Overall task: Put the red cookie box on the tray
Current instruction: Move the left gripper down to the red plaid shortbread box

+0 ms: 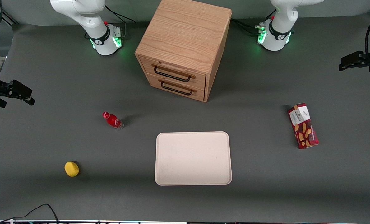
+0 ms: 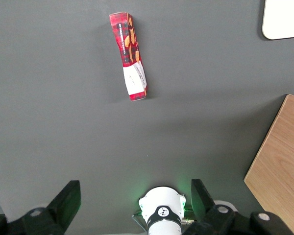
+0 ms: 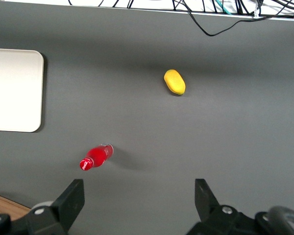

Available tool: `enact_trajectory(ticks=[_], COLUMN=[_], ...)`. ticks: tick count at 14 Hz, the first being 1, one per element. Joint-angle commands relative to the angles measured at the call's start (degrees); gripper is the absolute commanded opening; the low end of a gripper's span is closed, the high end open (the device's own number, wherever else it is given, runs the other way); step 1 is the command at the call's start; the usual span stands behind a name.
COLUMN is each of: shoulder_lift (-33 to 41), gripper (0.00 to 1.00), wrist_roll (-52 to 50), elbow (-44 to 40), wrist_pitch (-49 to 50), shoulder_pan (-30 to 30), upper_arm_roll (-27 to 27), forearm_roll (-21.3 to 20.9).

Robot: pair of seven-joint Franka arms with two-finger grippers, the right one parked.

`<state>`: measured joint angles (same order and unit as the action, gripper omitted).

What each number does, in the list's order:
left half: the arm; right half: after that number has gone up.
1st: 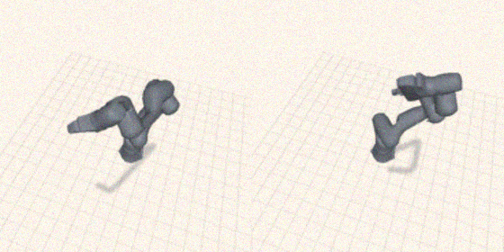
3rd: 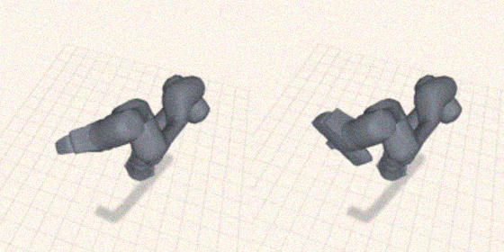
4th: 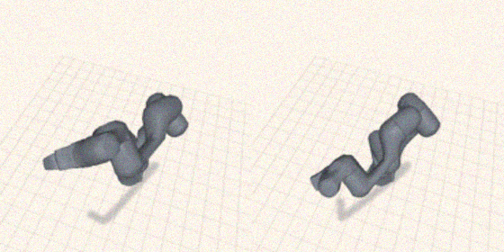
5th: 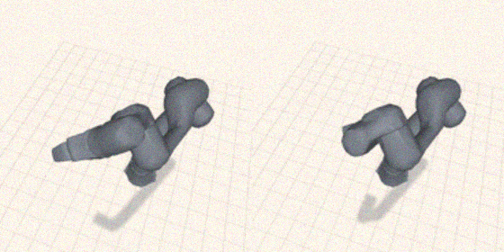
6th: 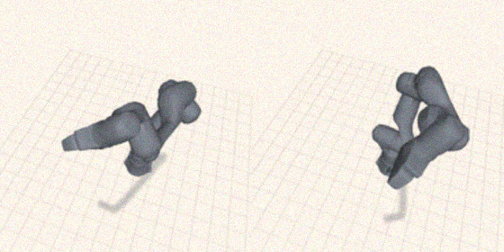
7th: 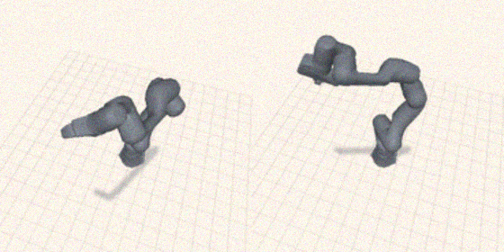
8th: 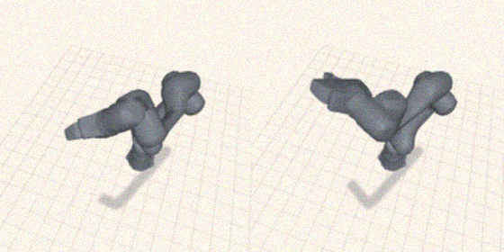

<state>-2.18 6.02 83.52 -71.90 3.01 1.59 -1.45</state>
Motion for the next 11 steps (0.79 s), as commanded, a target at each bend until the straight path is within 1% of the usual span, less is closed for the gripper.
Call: enact_trajectory(ticks=[1,5,7,8,11], shoulder_lift=[-0.55,-0.98,-3.86,-5.45,-9.14], gripper=[1.0,1.0,1.0,1.0,1.0], wrist_roll=[0.65,-0.31,-0.13,-0.05,1.44], elbow=[-1.6,-0.99,2.33,6.35,20.5], wrist_pitch=[1.67,1.33,-2.69,-8.38,-30.6], shoulder_pan=[-2.12,-2.92,-2.92,-2.83,-2.22], upper_arm_roll=[-0.62,-1.41,-2.55,-3.34,-4.31], forearm_roll=[-1.1,-1.45,-2.76,-2.77,-2.15])
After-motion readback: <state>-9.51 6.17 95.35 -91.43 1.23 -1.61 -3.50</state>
